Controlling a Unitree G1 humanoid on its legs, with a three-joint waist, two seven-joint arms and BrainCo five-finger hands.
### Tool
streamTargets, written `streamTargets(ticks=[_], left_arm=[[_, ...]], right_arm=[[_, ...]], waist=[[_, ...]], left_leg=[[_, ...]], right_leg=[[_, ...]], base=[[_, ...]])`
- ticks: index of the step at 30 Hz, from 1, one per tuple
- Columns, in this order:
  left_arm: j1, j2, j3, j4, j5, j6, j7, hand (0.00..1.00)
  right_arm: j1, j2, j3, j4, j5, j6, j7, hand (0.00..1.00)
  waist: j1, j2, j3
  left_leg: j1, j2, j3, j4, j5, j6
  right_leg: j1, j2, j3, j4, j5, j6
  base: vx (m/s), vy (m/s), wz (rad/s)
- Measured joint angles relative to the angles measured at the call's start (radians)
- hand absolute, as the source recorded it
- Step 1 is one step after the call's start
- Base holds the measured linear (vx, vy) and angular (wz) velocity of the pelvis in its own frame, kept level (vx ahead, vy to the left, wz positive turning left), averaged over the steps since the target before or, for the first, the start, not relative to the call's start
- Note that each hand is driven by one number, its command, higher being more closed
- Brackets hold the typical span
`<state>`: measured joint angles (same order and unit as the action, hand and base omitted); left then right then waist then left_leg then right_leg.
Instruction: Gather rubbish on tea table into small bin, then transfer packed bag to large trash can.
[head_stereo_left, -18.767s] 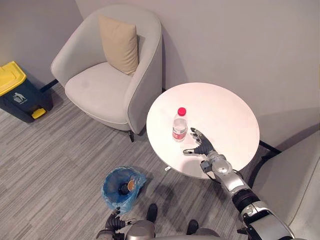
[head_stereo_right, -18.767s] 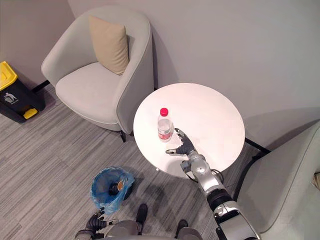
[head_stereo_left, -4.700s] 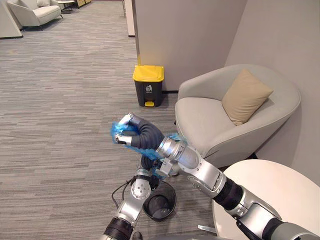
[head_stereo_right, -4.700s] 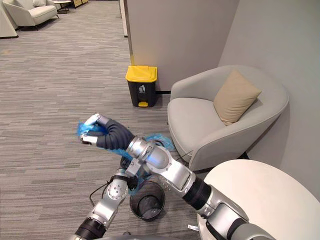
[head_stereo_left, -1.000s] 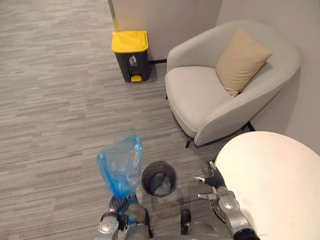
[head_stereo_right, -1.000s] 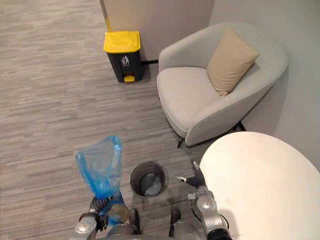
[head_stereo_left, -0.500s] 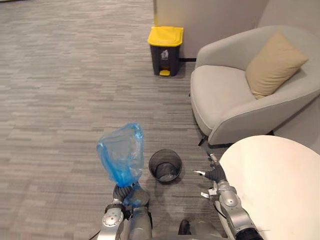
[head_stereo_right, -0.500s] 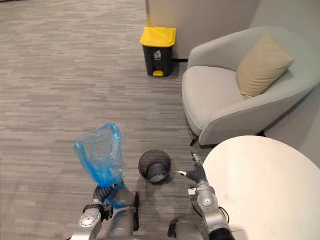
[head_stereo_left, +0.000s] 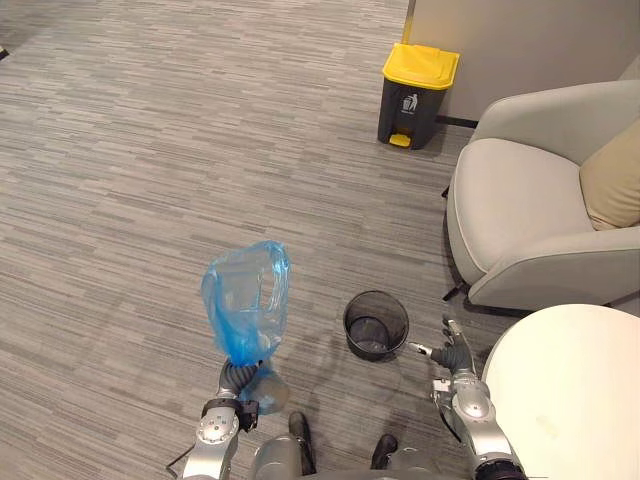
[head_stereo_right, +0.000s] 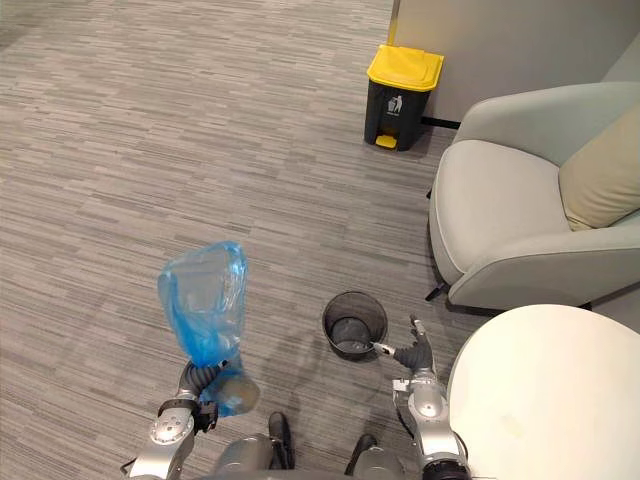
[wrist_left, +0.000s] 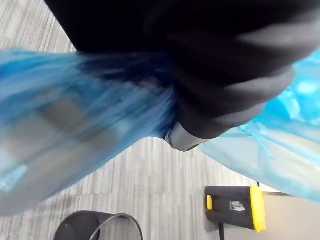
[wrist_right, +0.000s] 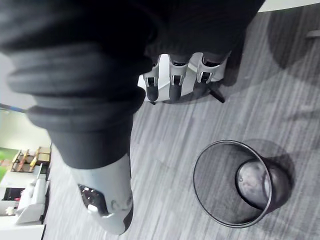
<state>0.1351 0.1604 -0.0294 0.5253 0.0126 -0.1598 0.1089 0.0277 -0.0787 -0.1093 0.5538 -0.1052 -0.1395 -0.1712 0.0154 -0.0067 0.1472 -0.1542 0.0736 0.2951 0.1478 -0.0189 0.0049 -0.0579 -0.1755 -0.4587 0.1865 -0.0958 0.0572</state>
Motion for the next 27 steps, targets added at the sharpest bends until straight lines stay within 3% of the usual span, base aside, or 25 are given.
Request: streamTargets(ticks=[9,11,14,16,17,18,19,20,23,26,27], left_arm=[[0.006,0.01,0.008,0.027,0.001,0.006,-0.001,1.0],[0.006,0.004,0.023,0.027,0.001,0.01,-0.002,1.0],[0.027,0.0,0.043,0.025,0.001,0.021,-0.002,1.0],[0.046,-0.009,0.041,0.013,0.001,0.026,-0.002,1.0],[0.054,-0.014,0.041,-0.008,0.001,0.028,-0.002,1.0],[0.056,-0.015,0.041,-0.029,0.001,0.028,-0.001,1.0],[0.052,-0.014,0.041,-0.033,0.001,0.029,-0.001,1.0],[0.046,-0.012,0.042,-0.038,0.001,0.029,0.0,1.0],[0.041,0.0,0.043,-0.041,0.0,0.038,-0.001,1.0],[0.023,0.0,0.043,-0.044,0.0,0.039,0.0,1.0],[0.005,-0.004,0.042,-0.045,0.001,0.04,0.0,1.0]], right_arm=[[0.0,0.002,-0.013,0.029,0.019,0.033,0.0,0.0],[0.0,0.002,-0.02,0.032,0.019,0.034,0.0,0.0],[-0.001,0.004,-0.025,0.058,0.019,0.036,0.0,0.0],[0.004,0.01,-0.04,0.06,0.02,0.039,0.0,0.0],[0.012,0.01,-0.04,0.059,0.02,0.04,0.0,0.0],[0.023,0.013,-0.037,0.057,0.021,0.04,0.001,0.0],[0.033,0.019,-0.037,0.057,0.021,0.04,0.001,0.0],[0.044,0.026,-0.037,0.053,0.021,0.039,0.001,0.0],[0.047,0.031,-0.038,0.049,0.027,0.038,0.001,0.0],[0.066,0.03,-0.039,0.046,0.034,0.038,0.001,0.0],[0.091,0.028,-0.042,0.024,0.037,0.039,0.001,0.0]], waist=[[0.0,-0.015,-0.003],[-0.002,-0.021,-0.004],[0.0,-0.043,0.003],[-0.007,-0.051,0.006],[-0.009,-0.054,0.008],[-0.008,-0.055,0.014],[-0.011,-0.037,0.025],[-0.015,-0.042,0.023],[-0.026,-0.062,0.028],[-0.035,-0.067,0.026],[-0.043,-0.078,0.018]], left_leg=[[0.005,-0.037,-0.03,-0.061,0.023,0.007],[-0.025,-0.042,-0.043,-0.023,0.003,0.026],[-0.054,-0.059,-0.052,0.074,-0.078,0.036],[-0.05,-0.08,-0.076,0.095,-0.116,0.055],[-0.038,-0.089,-0.099,0.113,-0.133,0.069],[-0.017,-0.088,-0.131,0.124,-0.145,0.082],[-0.011,-0.08,-0.158,0.133,-0.154,0.087],[-0.003,-0.072,-0.19,0.134,-0.166,0.084],[0.046,-0.084,-0.228,0.123,-0.194,0.084],[0.09,-0.11,-0.269,0.139,-0.227,0.058],[0.097,-0.124,-0.288,0.169,-0.255,0.045]], right_leg=[[-0.002,-0.016,-0.027,-0.014,-0.002,0.025],[-0.012,-0.029,-0.038,0.006,-0.024,0.034],[-0.03,-0.078,-0.037,0.125,-0.078,0.059],[-0.045,-0.113,0.02,0.225,-0.08,0.055],[-0.085,-0.121,0.114,0.343,-0.067,0.035],[-0.149,-0.116,0.201,0.491,-0.025,-0.013],[-0.177,-0.083,0.251,0.527,-0.071,0.022],[-0.201,-0.03,0.289,0.516,-0.125,0.03],[-0.282,0.047,0.293,0.439,-0.147,0.011],[-0.288,0.095,0.3,0.273,-0.111,-0.033],[-0.268,0.087,0.292,0.236,-0.019,-0.083]], base=[[-0.02,0.032,0.11],[0.06,0.05,0.25],[0.1,0.048,0.2],[0.16,0.084,0.36],[0.27,0.141,0.55],[0.25,0.098,0.66],[0.2,0.044,0.71],[0.24,-0.007,0.83],[0.28,-0.037,0.56],[0.35,-0.087,0.61],[0.47,-0.135,1.01]])
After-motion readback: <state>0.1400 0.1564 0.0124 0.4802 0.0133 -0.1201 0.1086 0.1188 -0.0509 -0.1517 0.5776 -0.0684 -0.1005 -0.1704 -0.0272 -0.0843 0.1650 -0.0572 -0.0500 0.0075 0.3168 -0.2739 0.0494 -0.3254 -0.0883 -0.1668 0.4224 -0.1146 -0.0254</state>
